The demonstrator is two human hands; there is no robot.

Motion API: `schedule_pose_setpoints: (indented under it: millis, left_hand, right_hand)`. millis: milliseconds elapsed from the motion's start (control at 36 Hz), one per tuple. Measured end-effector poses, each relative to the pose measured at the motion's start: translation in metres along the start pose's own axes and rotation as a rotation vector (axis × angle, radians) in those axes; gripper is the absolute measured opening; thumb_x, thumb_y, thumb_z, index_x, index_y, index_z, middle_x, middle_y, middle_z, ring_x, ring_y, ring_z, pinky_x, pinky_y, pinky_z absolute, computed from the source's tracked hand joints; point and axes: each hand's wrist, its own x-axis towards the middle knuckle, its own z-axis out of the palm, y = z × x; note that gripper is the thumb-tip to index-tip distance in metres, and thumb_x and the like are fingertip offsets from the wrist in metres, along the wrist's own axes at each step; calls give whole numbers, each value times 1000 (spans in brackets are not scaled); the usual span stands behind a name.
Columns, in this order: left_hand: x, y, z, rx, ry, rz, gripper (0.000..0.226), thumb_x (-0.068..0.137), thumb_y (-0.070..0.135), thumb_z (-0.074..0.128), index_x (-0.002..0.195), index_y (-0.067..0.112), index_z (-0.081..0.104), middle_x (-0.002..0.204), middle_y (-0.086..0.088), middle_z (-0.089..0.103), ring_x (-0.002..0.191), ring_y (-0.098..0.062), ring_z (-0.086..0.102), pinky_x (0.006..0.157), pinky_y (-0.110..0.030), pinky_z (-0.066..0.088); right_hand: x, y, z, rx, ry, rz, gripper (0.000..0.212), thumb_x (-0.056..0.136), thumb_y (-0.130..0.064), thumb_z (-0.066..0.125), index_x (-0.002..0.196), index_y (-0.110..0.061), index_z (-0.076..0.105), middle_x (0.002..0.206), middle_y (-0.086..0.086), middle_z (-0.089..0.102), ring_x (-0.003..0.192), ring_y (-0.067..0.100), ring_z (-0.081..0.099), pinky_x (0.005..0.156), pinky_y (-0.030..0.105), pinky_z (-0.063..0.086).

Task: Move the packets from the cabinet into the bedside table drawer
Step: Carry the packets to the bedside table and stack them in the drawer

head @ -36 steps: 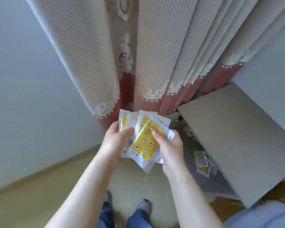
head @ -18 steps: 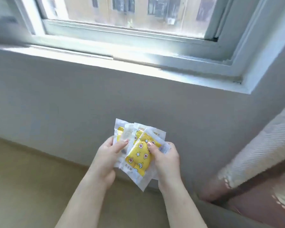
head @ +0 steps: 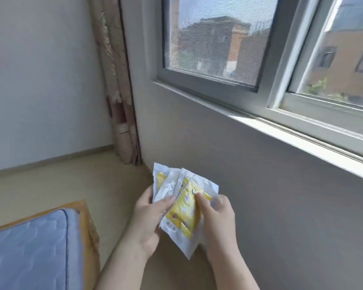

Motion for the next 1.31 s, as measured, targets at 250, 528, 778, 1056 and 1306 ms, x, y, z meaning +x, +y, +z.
schedule_pose_setpoints:
  millis: [250,528,778,1056,1306]
  left_hand:
    - [101,38,-79,-201,188,1,34,95,0,41,118,15,62,107,-15,70,86,-30,68,77,-44,54]
    - [276,109,-114,-269,335,84,28,95,3,45,109,17,64,88,-5,74,68,-21,72,55,-30,56]
    - [373,177,-209,-309,545,248,33,93,-4,41,108,13,64,90,-7,74,71,-22,71,55,-31,57]
    - [459,278,-348,-173,627,263,53,80,-17,29,107,11,65,96,-12,72,85,-32,65,79,-39,47]
    - [538,346,-433,-93,732,316,28,89,4,58,111,20,63,101,-2,73,92,-23,70,73,-39,55]
  right_hand:
    - [89,10,124,-45,-225,67,20,90,-12,57,72,-14,49,64,-6,51,57,10,46,54,25,36]
    - [259,-23,256,-86,-320,31,9,90,-14,57,82,-18,54,82,0,61,74,14,57,65,29,44]
    - [338,-22,422,-53,-524,122,8,91,-13,56,85,-17,53,82,1,61,71,16,58,64,29,47]
    - [369,-20,625,-130,-703,76,5,91,-14,56,87,-16,54,84,1,62,72,13,57,60,26,44]
    - [404,-18,768,-151,-808,76,5,89,-16,60,87,-19,57,83,2,66,74,16,61,61,27,47]
